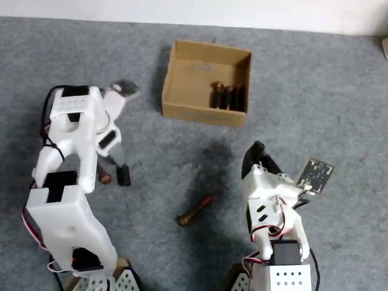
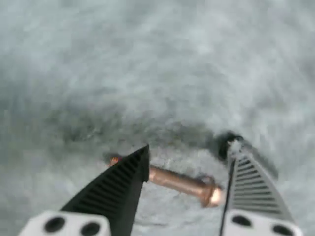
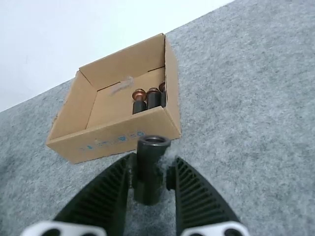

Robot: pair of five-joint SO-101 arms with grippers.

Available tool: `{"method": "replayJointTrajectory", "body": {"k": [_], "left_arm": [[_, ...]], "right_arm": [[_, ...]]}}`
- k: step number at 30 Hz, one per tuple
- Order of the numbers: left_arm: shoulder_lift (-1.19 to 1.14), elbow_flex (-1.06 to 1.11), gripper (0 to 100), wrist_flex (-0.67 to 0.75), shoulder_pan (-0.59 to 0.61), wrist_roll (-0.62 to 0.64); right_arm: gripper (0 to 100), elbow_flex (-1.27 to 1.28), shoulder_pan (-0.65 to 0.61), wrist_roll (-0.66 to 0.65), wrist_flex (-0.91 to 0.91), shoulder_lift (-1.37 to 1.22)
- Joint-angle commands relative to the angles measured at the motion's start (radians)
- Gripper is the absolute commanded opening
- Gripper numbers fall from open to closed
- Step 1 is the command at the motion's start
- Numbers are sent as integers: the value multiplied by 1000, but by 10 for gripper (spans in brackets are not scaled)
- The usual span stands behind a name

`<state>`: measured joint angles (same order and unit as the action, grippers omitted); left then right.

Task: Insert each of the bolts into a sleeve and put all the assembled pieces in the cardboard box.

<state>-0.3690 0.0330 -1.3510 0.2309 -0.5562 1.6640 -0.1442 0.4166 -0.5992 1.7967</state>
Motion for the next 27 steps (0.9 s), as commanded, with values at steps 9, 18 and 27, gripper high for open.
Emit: {"method": "replayJointTrajectory", "body": {"k": [9, 18, 27], "left_arm": [[22, -19, 252, -14, 2, 733], [197, -74, 252, -327, 4, 987], [120, 70, 252, -247, 44, 1145]], "right_arm": [[4, 7, 7, -15, 50, 5], [4, 25, 8, -15, 73, 5], [4, 25, 8, -15, 73, 5]]}}
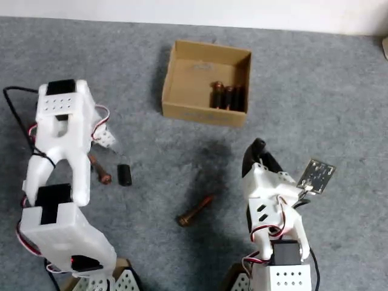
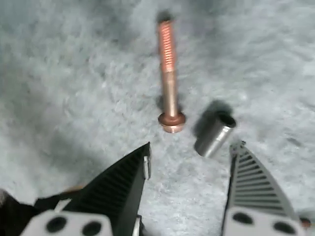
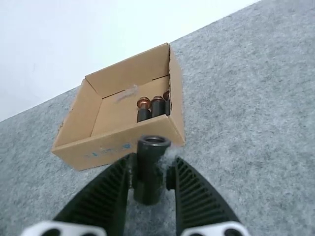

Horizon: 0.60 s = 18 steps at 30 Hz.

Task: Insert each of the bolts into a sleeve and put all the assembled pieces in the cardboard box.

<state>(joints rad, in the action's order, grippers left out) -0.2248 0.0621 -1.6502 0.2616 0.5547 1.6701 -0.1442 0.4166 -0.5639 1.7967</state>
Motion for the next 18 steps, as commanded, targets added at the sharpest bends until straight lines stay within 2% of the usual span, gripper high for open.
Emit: {"method": "replayJointTrajectory", "body": {"k": [1, 5, 16, 18], "left_arm": [[-51, 61, 252, 92, 18, 48], [-151, 77, 252, 219, 51, 94], [-219, 81, 247, 224, 61, 110], [-219, 84, 191, 224, 61, 106]], "right_arm": [[4, 19, 8, -15, 38, 5], [4, 19, 8, -15, 38, 5], [4, 19, 8, -15, 38, 5], [4, 19, 8, -15, 38, 5]]}}
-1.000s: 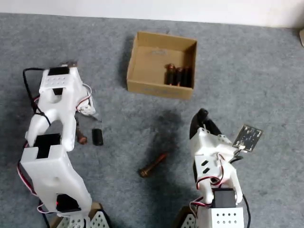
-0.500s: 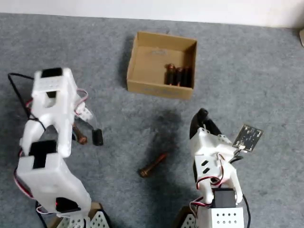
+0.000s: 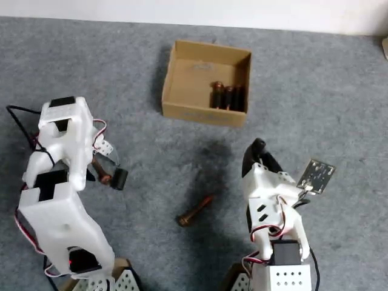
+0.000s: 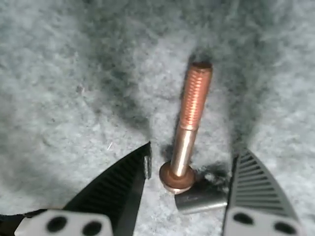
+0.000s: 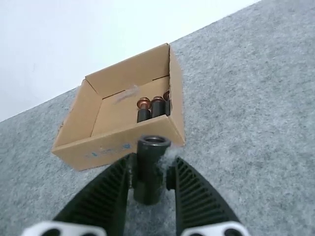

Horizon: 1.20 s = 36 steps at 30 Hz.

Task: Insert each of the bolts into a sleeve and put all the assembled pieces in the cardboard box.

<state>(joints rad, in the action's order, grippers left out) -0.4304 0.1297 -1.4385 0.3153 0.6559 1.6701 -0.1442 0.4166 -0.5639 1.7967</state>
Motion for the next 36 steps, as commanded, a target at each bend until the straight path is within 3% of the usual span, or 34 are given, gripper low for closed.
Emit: {"method": "replayJointTrajectory", "body": {"k": [1, 3, 9, 16, 19, 24, 27, 33, 36], "left_arm": [[-13, 18, 136, 12, 7, 3], [-13, 18, 4, 15, 15, 3], [-7, 18, 8, 12, 13, -5], [58, -58, 4, 11, 12, -235], [133, -85, 4, 15, 13, -465], [246, -94, 4, 11, 10, -1215], [275, -68, 4, -5, 5, -1511], [280, -36, 4, -5, 13, -1544], [278, -30, 4, 3, 10, -1433]], "right_arm": [[4, 19, 8, -15, 38, 5], [4, 19, 8, -15, 38, 5], [4, 18, 8, -15, 38, 5], [4, 18, 8, -15, 38, 5], [4, 18, 8, -15, 38, 5], [4, 18, 8, -15, 38, 5], [4, 19, 8, -15, 38, 5], [4, 19, 8, -15, 38, 5], [4, 19, 8, -15, 38, 5]]}}
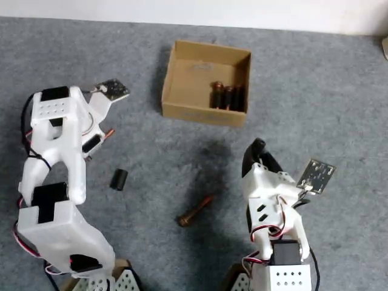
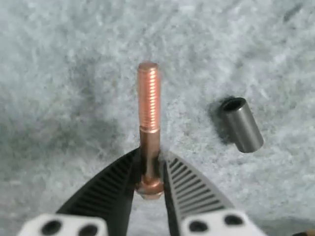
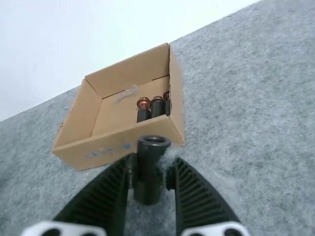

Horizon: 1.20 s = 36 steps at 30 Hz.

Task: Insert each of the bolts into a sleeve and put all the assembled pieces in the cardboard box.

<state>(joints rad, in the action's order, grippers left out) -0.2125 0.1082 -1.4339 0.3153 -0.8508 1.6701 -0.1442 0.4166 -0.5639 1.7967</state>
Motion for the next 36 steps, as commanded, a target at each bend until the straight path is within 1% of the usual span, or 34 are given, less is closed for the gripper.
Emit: {"method": "replayJointTrajectory", "body": {"k": [1, 4, 5, 6, 9, 12, 14, 17, 18, 19, 20, 21, 23, 24, 27, 29, 36], "left_arm": [[54, -10, 4, 0, 10, 147], [53, 31, 4, 17, 13, 460], [58, 48, 4, 25, 13, 548], [62, 58, 4, 28, 13, 609], [79, 54, 4, 20, 7, 744], [99, 53, 4, 11, 4, 835], [116, 53, 4, 55, -16, 888], [145, 53, 4, 83, -28, 976], [151, 58, 4, 109, -21, 1014], [153, 64, 4, 144, -15, 1079], [153, 70, 4, 173, -4, 1178], [153, 84, 4, 196, 19, 1323], [153, 114, 4, 230, 77, 1663], [153, 124, 5, 249, 93, 1789], [153, 170, 5, 313, 90, 1829], [154, 196, 5, 315, 68, 1857], [154, 239, 5, 321, 38, 1858]], "right_arm": [[4, 19, 8, -15, 38, 5], [4, 19, 8, -15, 38, 5], [4, 19, 7, -15, 39, 5], [4, 21, 7, -15, 39, 5], [4, 21, 7, -15, 39, 5], [4, 21, 7, -15, 39, 5], [4, 21, 7, -15, 39, 5], [4, 21, 7, -15, 39, 5], [4, 21, 7, -15, 39, 5], [4, 21, 7, -15, 39, 5], [4, 21, 7, -15, 39, 5], [4, 21, 7, -15, 39, 5], [4, 21, 7, -15, 39, 5], [4, 21, 7, -15, 39, 5], [4, 21, 7, -15, 39, 5], [4, 21, 7, -15, 39, 5], [4, 21, 7, -15, 39, 5]]}}
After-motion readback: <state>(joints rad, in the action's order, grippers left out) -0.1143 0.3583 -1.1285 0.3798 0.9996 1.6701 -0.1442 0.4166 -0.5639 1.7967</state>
